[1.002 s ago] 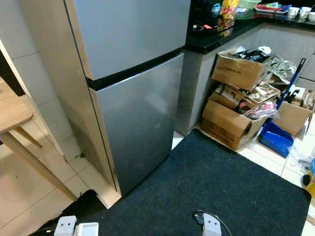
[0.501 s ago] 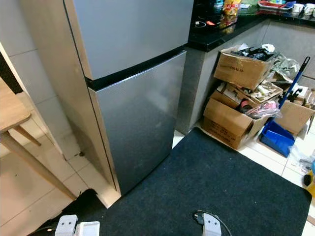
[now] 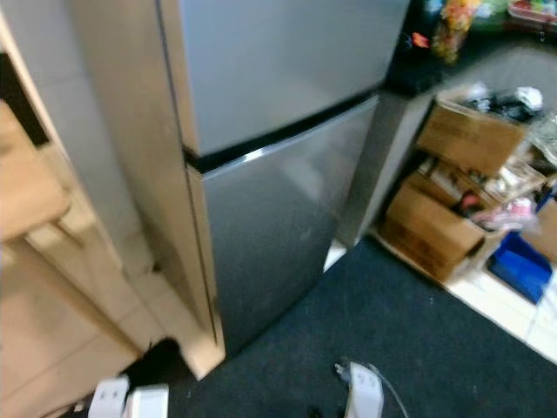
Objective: Restocking fridge
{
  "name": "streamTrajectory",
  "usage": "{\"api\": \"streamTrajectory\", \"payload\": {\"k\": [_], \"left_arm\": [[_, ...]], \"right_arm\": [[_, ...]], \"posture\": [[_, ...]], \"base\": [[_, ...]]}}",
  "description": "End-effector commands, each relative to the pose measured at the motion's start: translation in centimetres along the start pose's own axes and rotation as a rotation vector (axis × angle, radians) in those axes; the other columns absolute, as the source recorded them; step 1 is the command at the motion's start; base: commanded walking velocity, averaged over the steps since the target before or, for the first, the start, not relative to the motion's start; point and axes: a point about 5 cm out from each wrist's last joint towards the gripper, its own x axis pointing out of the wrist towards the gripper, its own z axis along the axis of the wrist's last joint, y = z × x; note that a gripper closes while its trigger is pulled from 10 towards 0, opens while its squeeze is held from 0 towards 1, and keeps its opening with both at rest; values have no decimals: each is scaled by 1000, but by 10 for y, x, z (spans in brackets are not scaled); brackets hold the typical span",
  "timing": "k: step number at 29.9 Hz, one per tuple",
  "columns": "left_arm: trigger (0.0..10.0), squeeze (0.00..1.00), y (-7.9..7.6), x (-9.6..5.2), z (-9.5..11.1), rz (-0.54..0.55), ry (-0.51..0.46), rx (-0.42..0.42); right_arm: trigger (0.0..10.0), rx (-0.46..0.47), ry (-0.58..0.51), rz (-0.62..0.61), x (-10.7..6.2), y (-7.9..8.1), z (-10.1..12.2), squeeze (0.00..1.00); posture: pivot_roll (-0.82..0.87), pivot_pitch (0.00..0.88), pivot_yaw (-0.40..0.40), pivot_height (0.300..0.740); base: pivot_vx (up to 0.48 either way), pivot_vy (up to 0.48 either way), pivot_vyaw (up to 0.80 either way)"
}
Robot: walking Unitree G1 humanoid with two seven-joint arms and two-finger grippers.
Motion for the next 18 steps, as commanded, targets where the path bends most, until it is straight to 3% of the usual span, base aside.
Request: {"api": "streamTrajectory", "payload": {"k": [1, 8, 12, 18], "left_arm": [[10000, 0, -3, 0, 1, -15, -6, 5], [10000, 0, -4, 1, 0, -28, -1, 20], [10000, 0, -3, 1, 0, -13, -2, 16], [10000, 0, -2, 0, 0, 1, -2, -4]], "right_arm": [[10000, 18, 40, -35, -6, -11, -14, 0], [10000, 8, 33, -16, -5, -9, -13, 0], [10000, 0, 29, 3, -5, -8, -12, 0], [10000, 0, 34, 12, -5, -6, -13, 0]], "posture": [[-64, 0, 22, 740], [-64, 0, 22, 740], [-64, 0, 23, 740], [-64, 0, 23, 740]], "base": [[0, 0, 0], [0, -376, 0], [0, -447, 772], [0, 0, 779]]}}
